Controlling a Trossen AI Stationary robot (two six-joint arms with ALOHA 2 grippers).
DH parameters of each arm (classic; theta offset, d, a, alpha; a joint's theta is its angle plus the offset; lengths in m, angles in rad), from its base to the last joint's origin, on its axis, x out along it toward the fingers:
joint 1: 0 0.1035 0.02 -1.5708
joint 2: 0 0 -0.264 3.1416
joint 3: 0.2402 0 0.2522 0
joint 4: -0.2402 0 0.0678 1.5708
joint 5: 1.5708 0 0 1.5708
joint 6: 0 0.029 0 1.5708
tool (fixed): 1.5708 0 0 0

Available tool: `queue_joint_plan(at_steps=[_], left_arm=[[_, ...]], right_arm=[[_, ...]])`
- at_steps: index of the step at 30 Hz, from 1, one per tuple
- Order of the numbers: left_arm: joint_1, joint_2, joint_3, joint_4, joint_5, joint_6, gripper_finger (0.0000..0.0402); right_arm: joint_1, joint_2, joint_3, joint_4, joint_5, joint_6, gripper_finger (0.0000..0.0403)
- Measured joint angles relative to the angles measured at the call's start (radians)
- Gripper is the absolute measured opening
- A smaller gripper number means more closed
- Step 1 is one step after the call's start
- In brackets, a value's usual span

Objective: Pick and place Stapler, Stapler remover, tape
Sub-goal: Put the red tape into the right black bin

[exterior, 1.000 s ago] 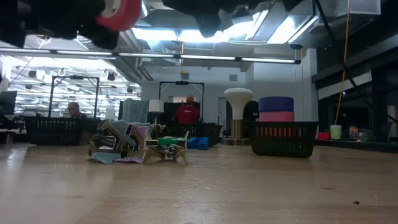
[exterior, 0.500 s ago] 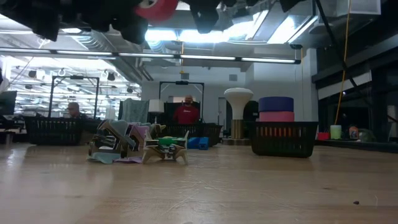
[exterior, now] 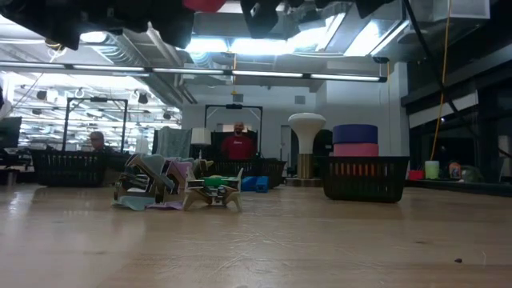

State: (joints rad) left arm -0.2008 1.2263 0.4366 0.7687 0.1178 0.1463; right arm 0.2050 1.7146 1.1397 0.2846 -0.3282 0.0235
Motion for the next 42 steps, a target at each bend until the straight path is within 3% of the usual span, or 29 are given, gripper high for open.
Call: queue_joint_plan(at_steps=[8, 15, 23, 27, 34, 42], left_arm=[[0.0, -0.022, -0.001, -0.066, -0.094, -0.048, 0.0181], [0.002, -0.205, -0.002, -0.324, -0.226, -0.055, 0.0208], [0.001, -0.469, -0.001, -0.672, -0.383, -0.071, 0.0209], [0.018, -0.55, -0.003, -0.801, -0.407, -0.085, 0.0209], [0.115, -0.62, -0.066, -0.821, -0.388, -0.099, 0.0209], [0.19, -0.623, -0.108, -0.816, -0.389, -0.145, 0.021]], right_arm=[[-0.004, -0.002, 0.0, -0.051, -0.004, 0.03, 0.0038], [-0.015, -0.033, -0.002, -0.183, -0.021, 0.078, 0.0038], [-0.018, -0.043, 0.119, -0.522, 0.067, 0.109, 0.0038], [-0.018, -0.043, 0.202, -0.701, 0.105, 0.126, 0.0039], [-0.025, -0.043, 0.356, -1.029, 0.171, 0.156, 0.0039], [-0.079, -0.043, 0.439, -1.292, 0.187, 0.206, 0.0039]])
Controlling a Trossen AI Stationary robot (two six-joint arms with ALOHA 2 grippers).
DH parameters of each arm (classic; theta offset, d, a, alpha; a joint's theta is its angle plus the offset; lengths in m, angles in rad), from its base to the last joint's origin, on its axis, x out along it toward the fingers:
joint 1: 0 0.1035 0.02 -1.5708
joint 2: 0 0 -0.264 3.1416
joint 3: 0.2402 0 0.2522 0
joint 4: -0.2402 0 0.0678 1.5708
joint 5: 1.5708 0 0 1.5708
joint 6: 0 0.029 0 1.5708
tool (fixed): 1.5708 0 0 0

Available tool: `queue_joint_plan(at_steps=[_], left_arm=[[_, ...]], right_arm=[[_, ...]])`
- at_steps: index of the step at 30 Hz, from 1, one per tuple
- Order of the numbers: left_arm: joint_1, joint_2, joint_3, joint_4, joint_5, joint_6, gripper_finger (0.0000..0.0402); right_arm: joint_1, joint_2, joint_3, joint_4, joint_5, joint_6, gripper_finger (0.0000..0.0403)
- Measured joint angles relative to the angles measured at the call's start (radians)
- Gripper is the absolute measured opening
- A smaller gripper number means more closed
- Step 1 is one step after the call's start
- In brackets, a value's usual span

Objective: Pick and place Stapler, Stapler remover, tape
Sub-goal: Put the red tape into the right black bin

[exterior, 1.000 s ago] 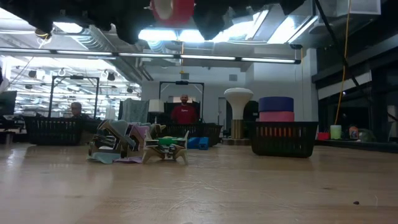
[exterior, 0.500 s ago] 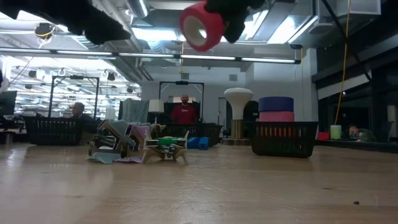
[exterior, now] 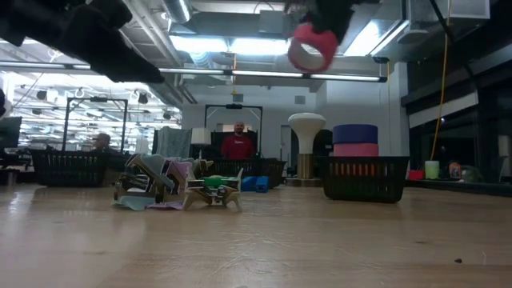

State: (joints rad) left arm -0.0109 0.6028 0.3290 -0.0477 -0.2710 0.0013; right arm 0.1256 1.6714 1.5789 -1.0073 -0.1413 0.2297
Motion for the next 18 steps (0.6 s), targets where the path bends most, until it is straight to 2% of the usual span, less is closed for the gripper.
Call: queue_joint_plan(at_steps=[6, 18], left_arm=[[0.002, 0.001, 0.0, -0.001, 0.001, -0.006, 0.021], [0.002, 0.001, 0.0, -0.001, 0.003, -0.006, 0.021]], right_arm=[[-0.05, 0.001, 0.007, -0.158, 0.004, 0.08, 0.0039], [-0.083, 0.001, -0.113, -0.188, 0.056, 0.13, 0.0039]])
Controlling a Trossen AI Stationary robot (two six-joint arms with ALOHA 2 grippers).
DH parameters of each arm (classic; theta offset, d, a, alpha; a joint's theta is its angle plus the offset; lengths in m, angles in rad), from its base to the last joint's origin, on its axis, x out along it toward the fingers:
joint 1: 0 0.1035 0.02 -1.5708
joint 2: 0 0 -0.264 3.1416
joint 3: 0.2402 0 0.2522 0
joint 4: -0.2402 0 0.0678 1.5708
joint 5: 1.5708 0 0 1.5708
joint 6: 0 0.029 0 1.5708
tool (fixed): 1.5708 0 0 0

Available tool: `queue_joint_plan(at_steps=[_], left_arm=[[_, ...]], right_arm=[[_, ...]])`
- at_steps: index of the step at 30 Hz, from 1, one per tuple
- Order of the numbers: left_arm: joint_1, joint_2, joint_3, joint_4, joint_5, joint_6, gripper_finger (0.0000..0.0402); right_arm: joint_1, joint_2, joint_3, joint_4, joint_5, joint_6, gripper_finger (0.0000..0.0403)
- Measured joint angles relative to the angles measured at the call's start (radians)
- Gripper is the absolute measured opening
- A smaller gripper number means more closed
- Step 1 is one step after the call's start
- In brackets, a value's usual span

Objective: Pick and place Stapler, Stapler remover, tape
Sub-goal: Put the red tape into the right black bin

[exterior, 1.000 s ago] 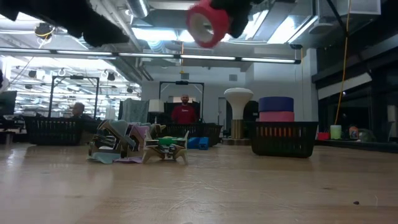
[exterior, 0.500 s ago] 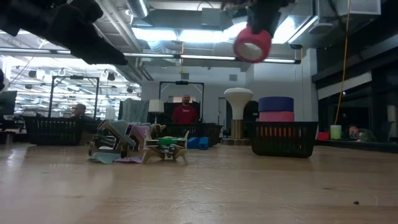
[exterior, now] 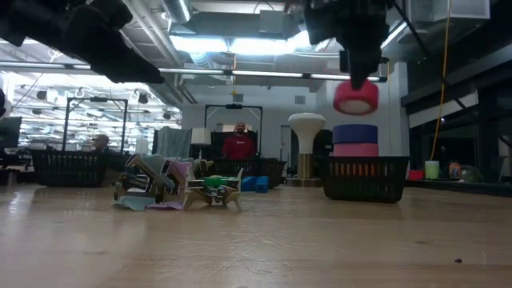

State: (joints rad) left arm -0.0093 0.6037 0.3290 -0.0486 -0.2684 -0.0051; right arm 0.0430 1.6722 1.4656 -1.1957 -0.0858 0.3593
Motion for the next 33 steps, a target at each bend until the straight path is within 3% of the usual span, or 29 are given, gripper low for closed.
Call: queue_joint_plan(at_steps=[8, 33], left_arm=[[0.0, 0.0, 0.0, 0.0, 0.0, 0.0, 0.021], [0.0, 0.0, 0.0, 0.0, 0.0, 0.0, 0.021]], right_arm=[[-0.022, 0.0, -0.084, 0.046, 0.019, 0.005, 0.0039], [-0.021, 0.0, -0.086, 0.064, 0.042, 0.026, 0.0039]])
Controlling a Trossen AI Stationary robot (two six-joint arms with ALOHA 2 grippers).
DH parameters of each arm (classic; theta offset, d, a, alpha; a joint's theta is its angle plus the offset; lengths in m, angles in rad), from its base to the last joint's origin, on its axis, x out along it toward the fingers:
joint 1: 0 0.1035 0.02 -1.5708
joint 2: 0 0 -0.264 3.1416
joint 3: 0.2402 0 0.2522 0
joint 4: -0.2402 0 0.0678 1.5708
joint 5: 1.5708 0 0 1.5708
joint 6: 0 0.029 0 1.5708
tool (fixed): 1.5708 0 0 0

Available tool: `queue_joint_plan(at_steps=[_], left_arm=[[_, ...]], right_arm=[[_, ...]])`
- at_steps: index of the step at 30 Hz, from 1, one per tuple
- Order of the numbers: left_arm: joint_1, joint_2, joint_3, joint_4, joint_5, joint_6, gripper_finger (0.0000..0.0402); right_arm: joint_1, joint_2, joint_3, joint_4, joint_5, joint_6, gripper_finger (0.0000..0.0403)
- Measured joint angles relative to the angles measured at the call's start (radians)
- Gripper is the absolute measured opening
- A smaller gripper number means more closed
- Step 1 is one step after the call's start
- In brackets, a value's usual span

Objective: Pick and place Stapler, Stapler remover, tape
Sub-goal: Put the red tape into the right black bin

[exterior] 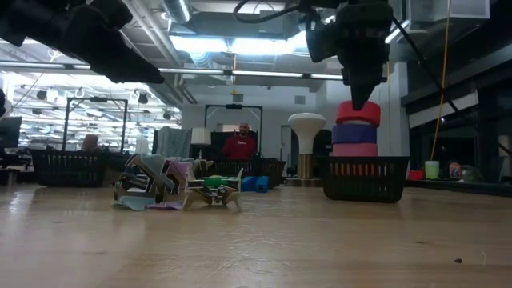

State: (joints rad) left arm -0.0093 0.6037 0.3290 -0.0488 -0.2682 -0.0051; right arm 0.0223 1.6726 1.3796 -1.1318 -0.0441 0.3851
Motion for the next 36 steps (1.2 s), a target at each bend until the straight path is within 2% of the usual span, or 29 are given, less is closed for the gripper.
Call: queue_joint_plan(at_steps=[13, 21, 27, 36], left_arm=[[0.0, 0.0, 0.0, 0.0, 0.0, 0.0, 0.021], [0.0, 0.0, 0.0, 0.0, 0.0, 0.0, 0.021], [0.0, 0.0, 0.0, 0.0, 0.0, 0.0, 0.021], [0.0, 0.0, 0.0, 0.0, 0.0, 0.0, 0.021]], right_arm=[[0.0, 0.0, 0.0, 0.041, 0.0, 0.003, 0.0043], [0.0, 0.0, 0.0, 0.085, 0.0, 0.0, 0.0095], [0.0, 0.0, 0.0, 0.05, 0.0, -0.003, 0.0131], [0.0, 0.0, 0.0, 0.024, 0.0, -0.009, 0.015]])
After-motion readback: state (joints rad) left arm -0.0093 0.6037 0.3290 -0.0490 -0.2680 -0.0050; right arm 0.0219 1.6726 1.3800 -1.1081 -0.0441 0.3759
